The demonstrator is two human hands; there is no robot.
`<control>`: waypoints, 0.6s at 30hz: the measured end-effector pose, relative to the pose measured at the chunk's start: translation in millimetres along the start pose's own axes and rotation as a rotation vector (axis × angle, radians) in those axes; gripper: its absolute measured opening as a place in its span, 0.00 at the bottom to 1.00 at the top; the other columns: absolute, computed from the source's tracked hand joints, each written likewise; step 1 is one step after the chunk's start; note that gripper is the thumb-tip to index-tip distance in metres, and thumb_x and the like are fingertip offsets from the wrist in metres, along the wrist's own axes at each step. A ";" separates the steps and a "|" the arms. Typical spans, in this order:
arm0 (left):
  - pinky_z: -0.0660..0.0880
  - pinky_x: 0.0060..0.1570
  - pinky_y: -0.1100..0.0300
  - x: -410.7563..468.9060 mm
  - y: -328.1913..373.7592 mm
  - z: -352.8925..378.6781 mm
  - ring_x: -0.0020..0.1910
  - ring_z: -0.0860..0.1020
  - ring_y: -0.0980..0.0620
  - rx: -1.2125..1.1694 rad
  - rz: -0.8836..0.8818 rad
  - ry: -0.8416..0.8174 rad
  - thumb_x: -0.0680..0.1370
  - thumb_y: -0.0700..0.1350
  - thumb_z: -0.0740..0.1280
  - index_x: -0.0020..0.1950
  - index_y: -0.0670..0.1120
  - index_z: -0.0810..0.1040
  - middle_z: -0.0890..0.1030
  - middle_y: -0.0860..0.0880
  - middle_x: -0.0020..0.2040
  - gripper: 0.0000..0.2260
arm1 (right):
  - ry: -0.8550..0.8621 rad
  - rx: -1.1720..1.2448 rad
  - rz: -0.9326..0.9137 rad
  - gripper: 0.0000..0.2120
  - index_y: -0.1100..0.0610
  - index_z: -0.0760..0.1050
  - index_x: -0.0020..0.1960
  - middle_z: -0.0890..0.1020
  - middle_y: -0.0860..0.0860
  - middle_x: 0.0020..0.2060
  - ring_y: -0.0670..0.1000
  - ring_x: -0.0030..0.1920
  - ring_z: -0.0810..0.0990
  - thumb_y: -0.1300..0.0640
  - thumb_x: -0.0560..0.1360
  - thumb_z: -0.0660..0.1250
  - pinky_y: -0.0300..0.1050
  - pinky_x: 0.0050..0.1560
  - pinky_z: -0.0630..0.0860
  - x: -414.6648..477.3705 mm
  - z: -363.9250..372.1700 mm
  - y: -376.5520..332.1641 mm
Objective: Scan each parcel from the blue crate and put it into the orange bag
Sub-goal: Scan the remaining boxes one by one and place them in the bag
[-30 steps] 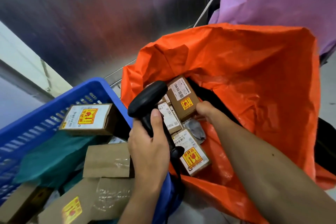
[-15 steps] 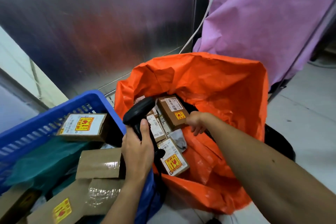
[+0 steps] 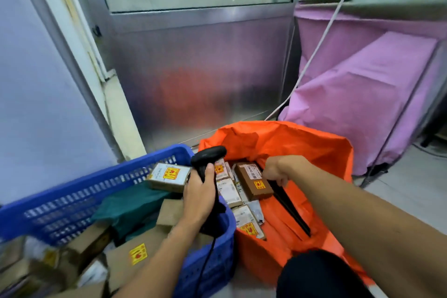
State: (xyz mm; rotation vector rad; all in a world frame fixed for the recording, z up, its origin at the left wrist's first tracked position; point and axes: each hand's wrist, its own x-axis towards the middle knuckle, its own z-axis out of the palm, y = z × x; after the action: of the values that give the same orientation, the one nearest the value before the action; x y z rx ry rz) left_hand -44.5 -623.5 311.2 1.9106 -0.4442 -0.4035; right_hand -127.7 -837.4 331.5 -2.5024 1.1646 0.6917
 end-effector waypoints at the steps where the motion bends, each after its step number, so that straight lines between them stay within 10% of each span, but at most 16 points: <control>1: 0.73 0.66 0.44 -0.4 4.4 -15.8 0.60 0.80 0.41 0.006 0.023 -0.003 0.83 0.63 0.58 0.62 0.49 0.78 0.84 0.43 0.57 0.21 | 0.011 -0.026 -0.017 0.16 0.60 0.76 0.40 0.84 0.57 0.40 0.57 0.39 0.84 0.53 0.81 0.59 0.52 0.54 0.83 -8.9 -6.5 -9.9; 5: 0.73 0.54 0.52 -3.8 25.4 -88.3 0.53 0.80 0.47 0.070 0.094 0.006 0.85 0.61 0.58 0.60 0.50 0.76 0.83 0.47 0.53 0.17 | 0.084 -0.118 -0.134 0.13 0.59 0.79 0.46 0.81 0.55 0.36 0.55 0.35 0.83 0.53 0.83 0.60 0.48 0.40 0.81 -43.7 -29.8 -56.3; 18: 0.81 0.46 0.46 -60.7 -36.4 -256.9 0.34 0.84 0.44 -0.024 -0.082 0.039 0.86 0.53 0.62 0.60 0.43 0.75 0.87 0.43 0.38 0.13 | 0.335 -0.205 -0.425 0.15 0.56 0.80 0.57 0.84 0.57 0.54 0.60 0.53 0.81 0.47 0.81 0.61 0.50 0.50 0.77 -46.5 45.6 -148.7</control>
State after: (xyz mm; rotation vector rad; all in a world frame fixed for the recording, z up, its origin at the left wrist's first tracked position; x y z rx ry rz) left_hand 28.6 -375.1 374.4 1.9148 -0.3345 -0.4224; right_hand -52.0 -693.9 327.3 -2.9876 0.6315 0.2973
